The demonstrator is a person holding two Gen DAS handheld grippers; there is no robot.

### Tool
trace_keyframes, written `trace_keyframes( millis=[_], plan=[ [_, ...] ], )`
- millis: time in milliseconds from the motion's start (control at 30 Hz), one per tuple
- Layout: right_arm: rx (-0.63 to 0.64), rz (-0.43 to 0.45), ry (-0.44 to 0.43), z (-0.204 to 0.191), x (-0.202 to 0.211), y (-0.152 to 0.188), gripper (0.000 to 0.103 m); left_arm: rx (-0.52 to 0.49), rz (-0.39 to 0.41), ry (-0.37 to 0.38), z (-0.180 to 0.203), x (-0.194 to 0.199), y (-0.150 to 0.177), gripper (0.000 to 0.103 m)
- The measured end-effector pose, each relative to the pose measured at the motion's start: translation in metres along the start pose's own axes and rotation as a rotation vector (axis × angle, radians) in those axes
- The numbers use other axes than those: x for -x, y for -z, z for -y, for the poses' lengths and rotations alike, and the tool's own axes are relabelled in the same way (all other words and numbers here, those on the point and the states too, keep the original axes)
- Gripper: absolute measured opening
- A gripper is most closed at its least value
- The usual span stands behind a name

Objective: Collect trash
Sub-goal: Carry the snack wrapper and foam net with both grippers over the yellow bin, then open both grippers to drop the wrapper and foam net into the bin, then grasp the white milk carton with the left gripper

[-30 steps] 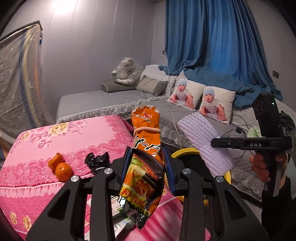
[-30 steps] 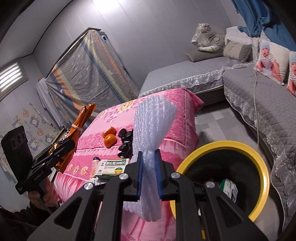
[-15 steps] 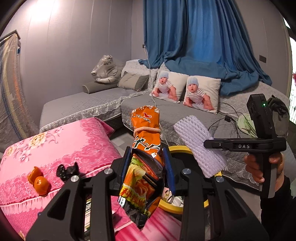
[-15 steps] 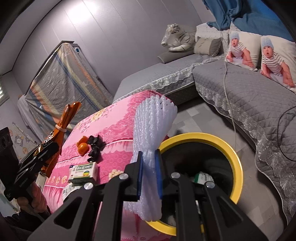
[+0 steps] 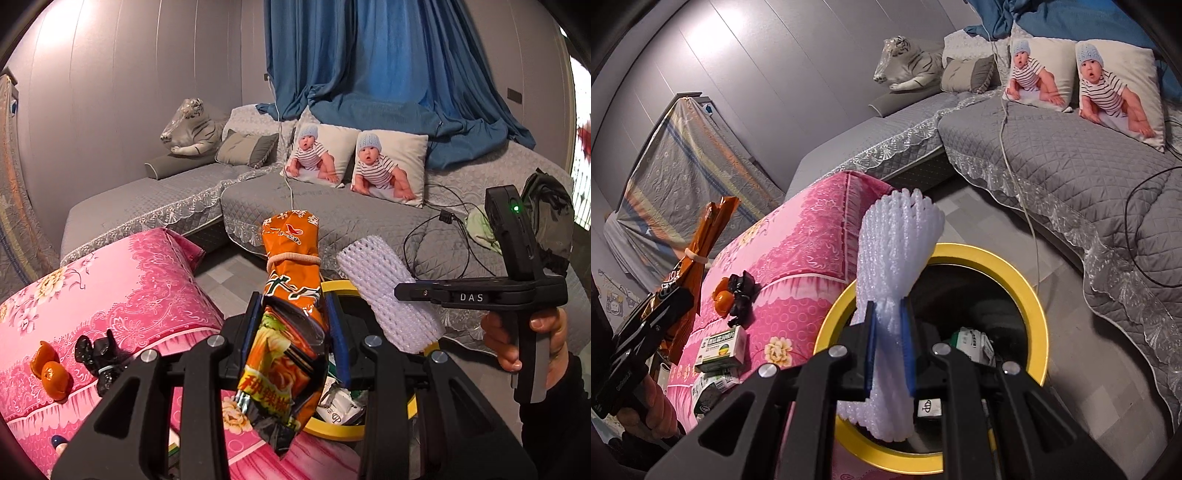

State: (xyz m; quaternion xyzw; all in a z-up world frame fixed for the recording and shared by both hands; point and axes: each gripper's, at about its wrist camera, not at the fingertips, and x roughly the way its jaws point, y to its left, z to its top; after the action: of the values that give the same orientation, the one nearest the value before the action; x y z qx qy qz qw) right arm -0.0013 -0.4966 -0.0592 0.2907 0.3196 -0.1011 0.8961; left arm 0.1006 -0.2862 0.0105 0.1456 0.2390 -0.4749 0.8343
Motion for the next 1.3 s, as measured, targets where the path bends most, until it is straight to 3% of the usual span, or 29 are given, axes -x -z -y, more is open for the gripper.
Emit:
trace_keyframes(
  millis=[433, 500, 533, 567, 600, 700, 733, 967, 1133, 1300],
  plan=[
    [-0.072, -0.053, 0.093, 0.029, -0.026, 0.004, 0.012, 0.064, -0.114, 0.08, -0.006, -0.067, 0.011, 0.035],
    [-0.078, -0.046, 0.118, 0.031, -0.027, 0.005, 0.013, 0.076, -0.129, 0.077, -0.007, -0.074, 0.014, 0.044],
    [-0.081, -0.045, 0.145, 0.031, -0.027, 0.004, 0.016, 0.093, -0.135, 0.072, -0.011, -0.076, 0.015, 0.063],
    [-0.08, -0.048, 0.165, 0.032, -0.027, 0.004, 0.027, 0.112, -0.135, 0.068, -0.011, -0.077, 0.014, 0.077],
    [-0.086, -0.048, 0.172, 0.033, -0.026, 0.004, 0.039, 0.133, -0.134, 0.066, -0.015, -0.077, 0.015, 0.079],
    [-0.118, -0.033, 0.186, 0.04, -0.021, 0.004, 0.054, 0.173, -0.138, 0.07, -0.028, -0.074, 0.022, 0.088],
    [-0.125, -0.027, 0.196, 0.043, -0.019, 0.004, 0.054, 0.191, -0.132, 0.063, -0.033, -0.07, 0.024, 0.093],
    [-0.12, -0.014, 0.103, 0.028, -0.008, 0.011, 0.061, 0.17, -0.097, 0.089, -0.057, -0.027, 0.035, 0.094],
    [-0.031, -0.037, 0.031, -0.009, -0.015, 0.013, 0.067, 0.042, -0.073, 0.144, -0.08, 0.034, 0.056, 0.094],
    [0.031, -0.06, -0.015, -0.045, -0.02, 0.014, 0.069, -0.112, -0.095, 0.101, -0.116, 0.097, 0.098, 0.095]
  ],
)
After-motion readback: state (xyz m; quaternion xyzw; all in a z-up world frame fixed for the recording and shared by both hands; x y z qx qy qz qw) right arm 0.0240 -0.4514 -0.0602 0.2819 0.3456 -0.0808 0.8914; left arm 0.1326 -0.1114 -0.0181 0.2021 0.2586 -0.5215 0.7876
